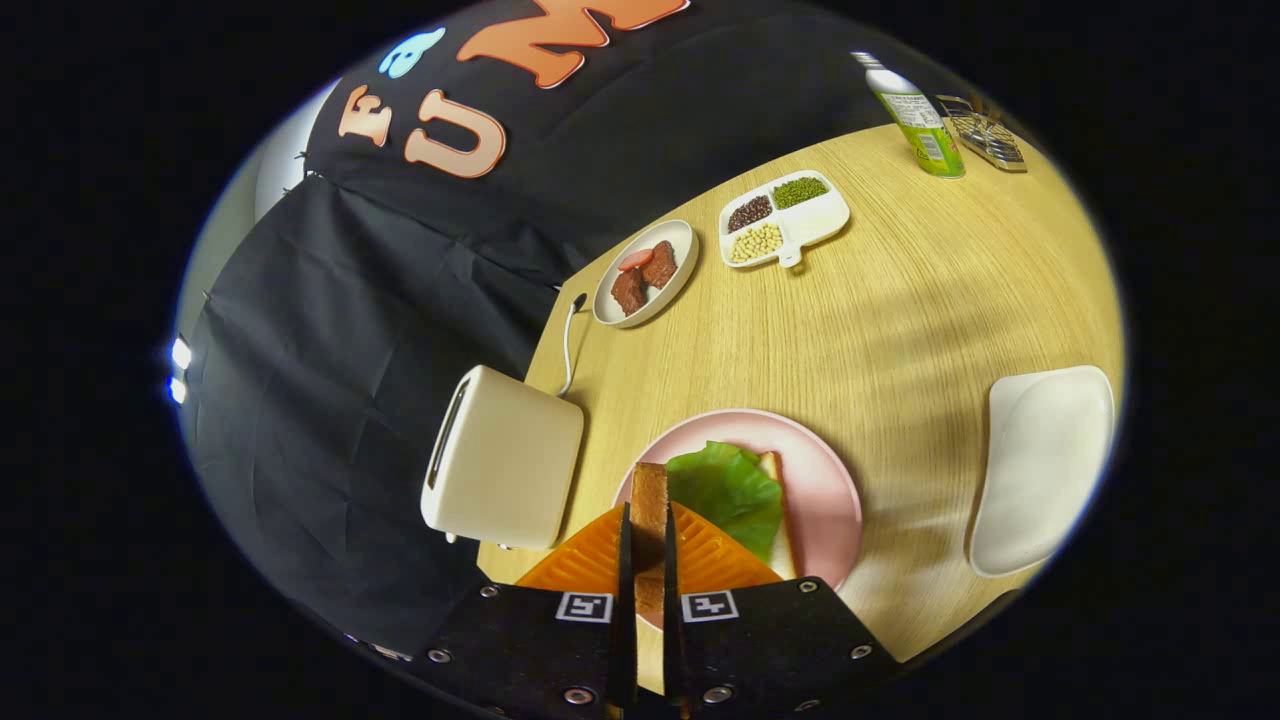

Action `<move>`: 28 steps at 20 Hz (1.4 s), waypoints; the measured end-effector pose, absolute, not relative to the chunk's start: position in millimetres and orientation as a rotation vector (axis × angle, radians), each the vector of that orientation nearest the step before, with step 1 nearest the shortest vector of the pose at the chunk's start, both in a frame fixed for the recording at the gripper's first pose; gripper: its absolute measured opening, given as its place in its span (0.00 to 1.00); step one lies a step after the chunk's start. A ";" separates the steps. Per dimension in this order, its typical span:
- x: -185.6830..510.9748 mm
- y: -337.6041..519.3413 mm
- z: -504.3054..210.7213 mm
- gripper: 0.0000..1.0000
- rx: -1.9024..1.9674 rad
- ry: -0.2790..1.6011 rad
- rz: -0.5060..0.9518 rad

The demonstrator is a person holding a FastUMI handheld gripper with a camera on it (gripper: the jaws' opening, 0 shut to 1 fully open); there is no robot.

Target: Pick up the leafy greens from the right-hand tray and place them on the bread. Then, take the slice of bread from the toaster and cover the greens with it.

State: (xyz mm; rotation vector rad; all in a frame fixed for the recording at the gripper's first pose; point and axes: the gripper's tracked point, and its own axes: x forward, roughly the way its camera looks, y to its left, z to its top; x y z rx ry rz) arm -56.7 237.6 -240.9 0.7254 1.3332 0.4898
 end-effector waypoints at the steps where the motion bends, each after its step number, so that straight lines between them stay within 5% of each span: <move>1: -59.2 234.7 -245.6 0.11 0.709 1.337 0.487; 16: -52.4 222.2 -256.8 0.16 0.580 1.231 0.459; 22: -30.4 202.2 -247.3 0.41 0.479 1.108 0.387; 28: -1.0 183.7 -190.8 0.47 0.399 0.879 0.365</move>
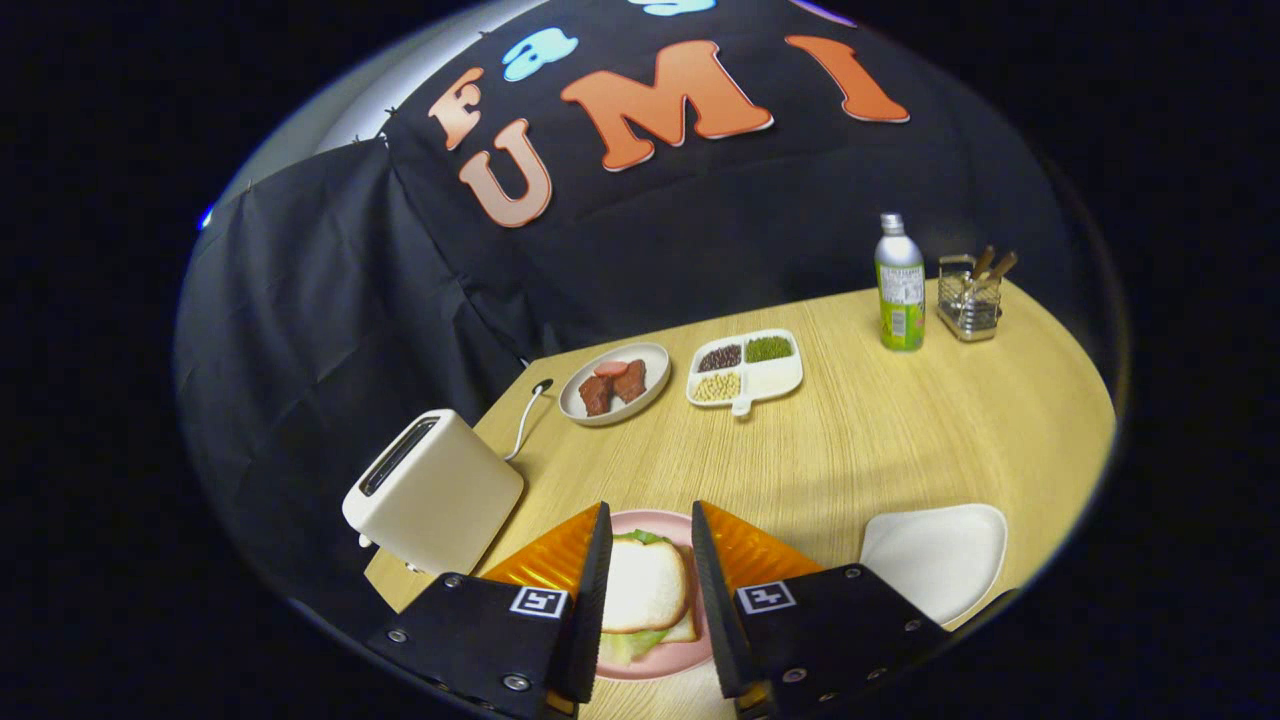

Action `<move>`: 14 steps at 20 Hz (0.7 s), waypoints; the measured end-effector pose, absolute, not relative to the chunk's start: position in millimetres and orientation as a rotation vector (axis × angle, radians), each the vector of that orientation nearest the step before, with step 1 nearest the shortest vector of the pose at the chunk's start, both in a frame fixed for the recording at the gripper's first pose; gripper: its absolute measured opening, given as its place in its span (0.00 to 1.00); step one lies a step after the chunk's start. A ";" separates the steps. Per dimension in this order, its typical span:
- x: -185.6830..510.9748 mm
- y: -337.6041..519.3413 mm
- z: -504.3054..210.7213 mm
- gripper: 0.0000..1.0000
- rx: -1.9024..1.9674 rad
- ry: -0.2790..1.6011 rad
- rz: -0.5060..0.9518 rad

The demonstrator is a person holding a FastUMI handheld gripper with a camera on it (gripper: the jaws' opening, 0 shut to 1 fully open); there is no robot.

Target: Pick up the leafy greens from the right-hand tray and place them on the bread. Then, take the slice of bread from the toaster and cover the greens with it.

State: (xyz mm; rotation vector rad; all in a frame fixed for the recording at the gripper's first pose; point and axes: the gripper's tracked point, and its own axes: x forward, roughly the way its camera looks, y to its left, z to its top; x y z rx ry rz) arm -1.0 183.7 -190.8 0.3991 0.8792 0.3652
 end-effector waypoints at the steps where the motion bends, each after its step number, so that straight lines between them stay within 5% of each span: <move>1: 3.1 180.7 -179.1 0.49 0.377 0.832 0.361; 11: 24.5 159.2 -88.9 0.67 0.211 0.417 0.236; 14: 23.6 158.0 -71.7 0.81 0.183 0.330 0.221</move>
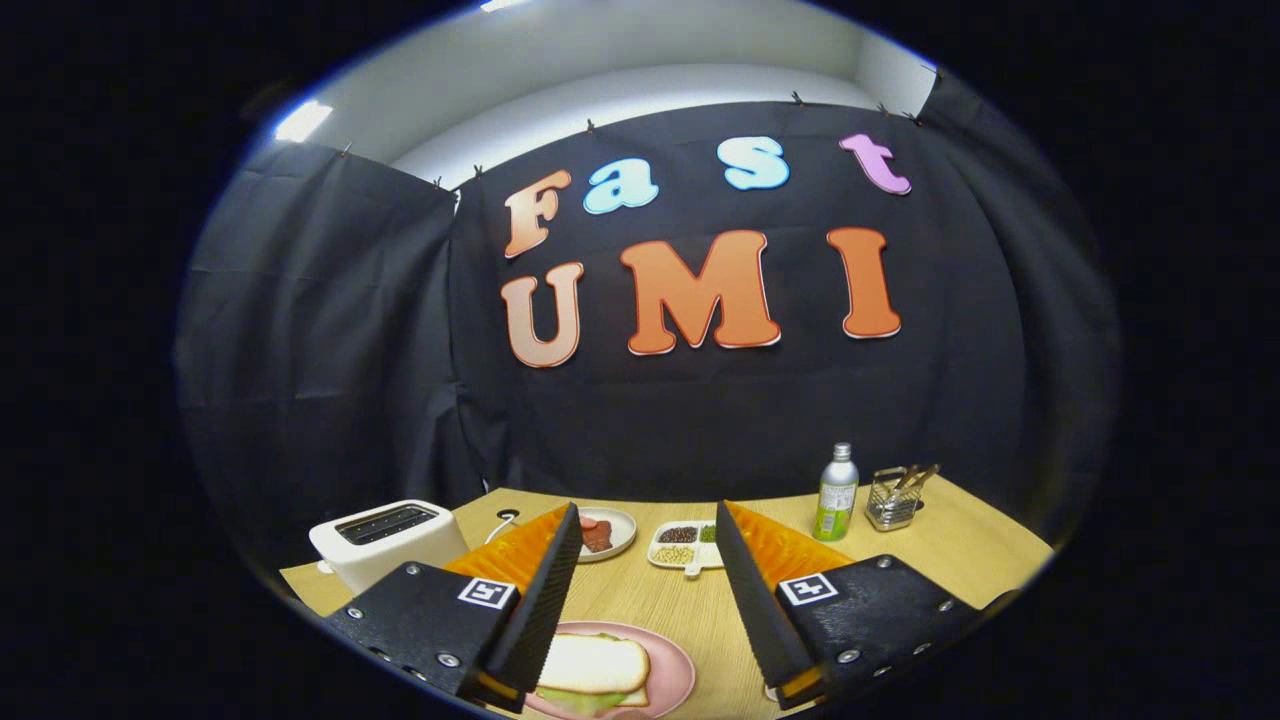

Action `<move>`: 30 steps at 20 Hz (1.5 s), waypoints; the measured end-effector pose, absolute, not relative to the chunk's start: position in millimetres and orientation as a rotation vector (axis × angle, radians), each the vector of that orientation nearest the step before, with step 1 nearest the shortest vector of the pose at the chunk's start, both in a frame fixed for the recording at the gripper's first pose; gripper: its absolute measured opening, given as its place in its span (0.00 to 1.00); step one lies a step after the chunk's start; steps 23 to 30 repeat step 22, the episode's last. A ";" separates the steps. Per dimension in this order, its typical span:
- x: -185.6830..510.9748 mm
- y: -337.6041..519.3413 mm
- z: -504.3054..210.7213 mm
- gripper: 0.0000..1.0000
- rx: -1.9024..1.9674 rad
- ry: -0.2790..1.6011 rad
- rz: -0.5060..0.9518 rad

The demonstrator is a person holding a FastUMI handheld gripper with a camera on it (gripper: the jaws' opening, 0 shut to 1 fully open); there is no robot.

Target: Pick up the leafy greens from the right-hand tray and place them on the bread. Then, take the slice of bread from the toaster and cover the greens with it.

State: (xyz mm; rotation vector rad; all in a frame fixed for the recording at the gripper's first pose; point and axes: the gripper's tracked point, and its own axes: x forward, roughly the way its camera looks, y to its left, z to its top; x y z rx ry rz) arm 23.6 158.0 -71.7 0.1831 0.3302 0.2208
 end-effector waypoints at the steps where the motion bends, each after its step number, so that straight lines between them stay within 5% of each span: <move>1: 22.7 156.0 -67.5 0.84 0.177 0.308 0.215; 6: 21.9 144.5 -47.4 0.93 0.161 0.214 0.197; 30: 27.6 130.5 -26.6 0.93 0.128 0.121 0.172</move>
